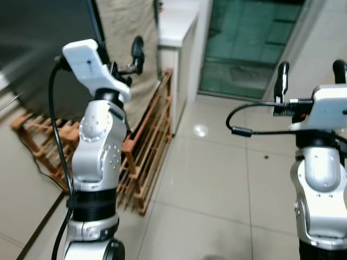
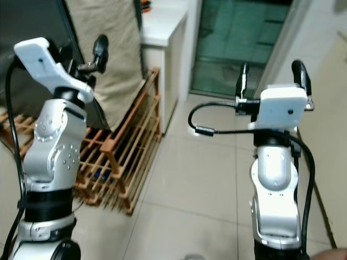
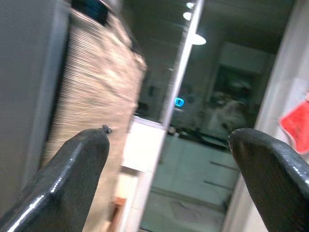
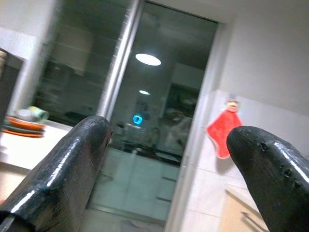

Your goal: Restocking fridge

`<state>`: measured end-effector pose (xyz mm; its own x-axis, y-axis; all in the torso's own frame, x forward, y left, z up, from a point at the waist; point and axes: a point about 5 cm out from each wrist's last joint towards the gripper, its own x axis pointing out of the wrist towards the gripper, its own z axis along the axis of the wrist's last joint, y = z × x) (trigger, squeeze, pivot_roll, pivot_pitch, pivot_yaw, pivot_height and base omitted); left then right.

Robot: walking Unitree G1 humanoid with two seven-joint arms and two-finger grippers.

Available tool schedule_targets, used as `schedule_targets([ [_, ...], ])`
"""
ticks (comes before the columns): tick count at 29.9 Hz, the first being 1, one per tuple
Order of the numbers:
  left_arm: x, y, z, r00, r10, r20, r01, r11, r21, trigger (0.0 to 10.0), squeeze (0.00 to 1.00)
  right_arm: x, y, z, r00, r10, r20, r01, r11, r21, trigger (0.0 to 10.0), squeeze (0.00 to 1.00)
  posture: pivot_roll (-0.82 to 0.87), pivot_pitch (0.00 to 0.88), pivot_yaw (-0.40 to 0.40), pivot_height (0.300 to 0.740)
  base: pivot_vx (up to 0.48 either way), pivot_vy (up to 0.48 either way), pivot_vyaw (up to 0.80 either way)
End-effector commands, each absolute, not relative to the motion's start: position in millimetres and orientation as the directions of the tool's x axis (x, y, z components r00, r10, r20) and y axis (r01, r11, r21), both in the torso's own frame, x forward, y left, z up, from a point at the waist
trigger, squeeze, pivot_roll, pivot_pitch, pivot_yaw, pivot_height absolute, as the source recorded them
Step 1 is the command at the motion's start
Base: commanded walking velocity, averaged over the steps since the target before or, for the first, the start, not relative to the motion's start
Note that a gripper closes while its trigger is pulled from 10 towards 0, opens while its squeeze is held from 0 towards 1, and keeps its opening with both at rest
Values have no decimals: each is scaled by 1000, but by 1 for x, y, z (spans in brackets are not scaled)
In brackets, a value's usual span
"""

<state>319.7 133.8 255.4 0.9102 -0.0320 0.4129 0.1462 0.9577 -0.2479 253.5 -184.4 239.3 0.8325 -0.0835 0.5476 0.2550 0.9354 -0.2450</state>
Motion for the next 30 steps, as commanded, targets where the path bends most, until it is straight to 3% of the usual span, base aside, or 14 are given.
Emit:
schedule_targets([
  [1,320,130,260,903,-44,428,156,960,-231,10000,0,255,-184,240,831,-77,551,258,930,-260,10000,0,-168,0,19,711,480,0,0],
  [11,324,135,260,916,3,401,112,958,-263,10000,0,256,-182,237,832,-73,550,249,935,-254,10000,0,-164,0,27,711,425,82,0],
  [14,326,138,259,918,26,396,90,958,-274,10000,0,255,-173,237,839,-15,544,191,944,-269,10000,0,-164,0,27,711,0,0,0],
  [16,326,138,259,918,20,397,93,960,-263,10000,0,248,-152,236,830,112,547,103,932,-347,10000,0,-160,0,25,711,0,0,0],
  [22,327,135,259,919,4,395,107,960,-260,10000,0,252,-154,224,865,145,480,82,904,-420,10000,0,-166,0,26,711,0,0,0],
  [27,328,128,257,926,-32,376,133,960,-246,10000,0,251,-152,222,868,131,480,83,913,-399,10000,0,-168,0,28,711,0,0,0],
  [30,327,120,256,923,-88,374,188,952,-240,10000,0,249,-163,225,869,42,494,136,938,-318,10000,0,-176,0,34,711,0,0,0],
])
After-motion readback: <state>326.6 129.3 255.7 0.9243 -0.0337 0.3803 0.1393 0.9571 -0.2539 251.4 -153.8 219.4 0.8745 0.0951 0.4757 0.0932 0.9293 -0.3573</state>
